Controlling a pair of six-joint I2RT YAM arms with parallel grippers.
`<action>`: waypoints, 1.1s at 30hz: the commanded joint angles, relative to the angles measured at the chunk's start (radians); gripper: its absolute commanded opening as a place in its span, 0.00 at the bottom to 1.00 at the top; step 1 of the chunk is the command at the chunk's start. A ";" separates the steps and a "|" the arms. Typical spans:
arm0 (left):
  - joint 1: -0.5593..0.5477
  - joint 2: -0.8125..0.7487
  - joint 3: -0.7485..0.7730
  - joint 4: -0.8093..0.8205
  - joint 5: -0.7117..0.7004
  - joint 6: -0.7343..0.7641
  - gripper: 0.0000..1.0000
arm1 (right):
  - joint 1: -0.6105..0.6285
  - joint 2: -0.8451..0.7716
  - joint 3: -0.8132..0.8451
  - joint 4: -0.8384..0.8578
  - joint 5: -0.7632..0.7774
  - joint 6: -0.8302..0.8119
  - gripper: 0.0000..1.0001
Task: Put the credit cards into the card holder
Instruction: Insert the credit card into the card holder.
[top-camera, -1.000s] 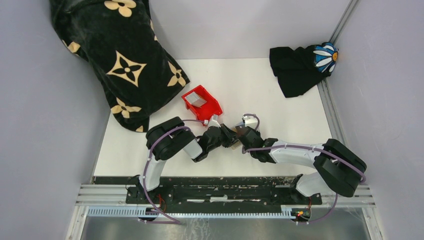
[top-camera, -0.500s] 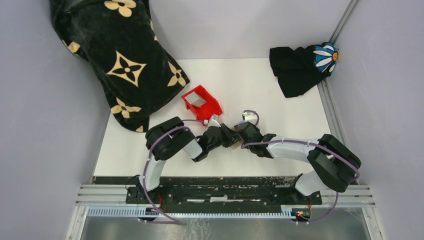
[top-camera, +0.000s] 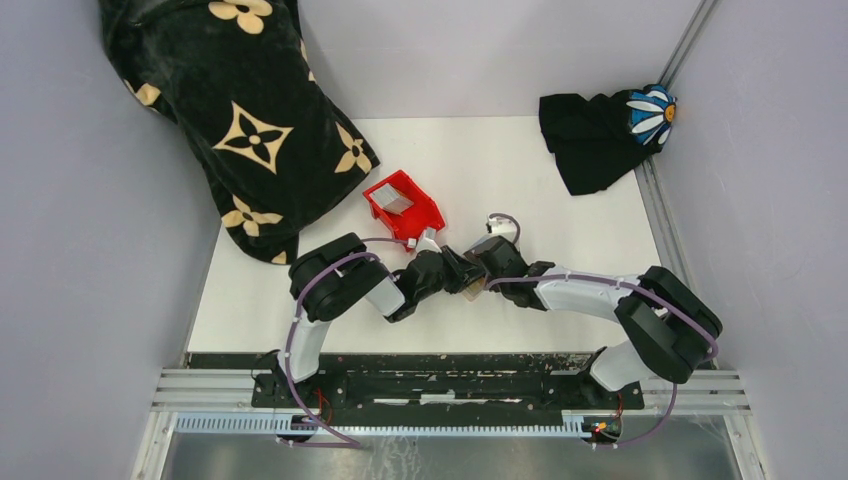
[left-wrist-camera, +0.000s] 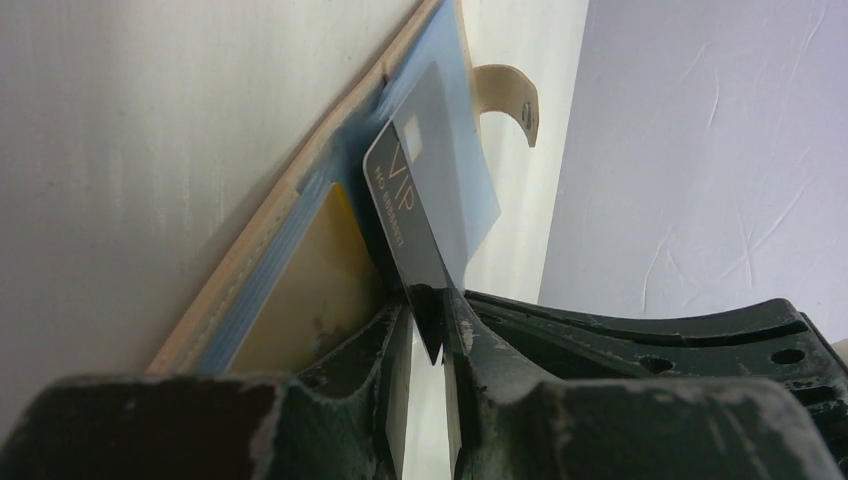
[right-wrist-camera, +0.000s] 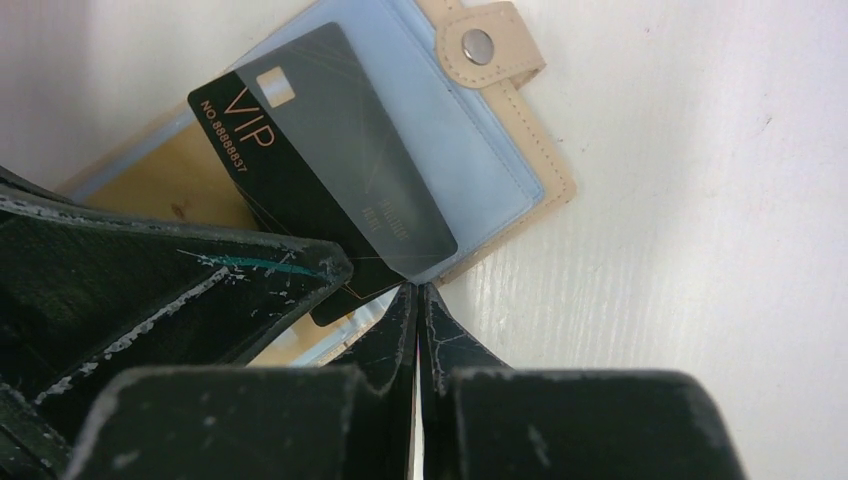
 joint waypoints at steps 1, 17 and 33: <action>0.004 -0.009 0.009 -0.106 -0.035 0.046 0.25 | -0.013 -0.009 0.049 0.007 -0.011 -0.009 0.01; 0.001 -0.006 0.012 -0.113 -0.067 0.029 0.24 | -0.063 -0.107 0.087 -0.088 0.076 -0.036 0.07; -0.002 -0.016 0.006 -0.111 -0.073 0.032 0.25 | -0.232 0.154 0.264 -0.046 -0.023 -0.045 0.07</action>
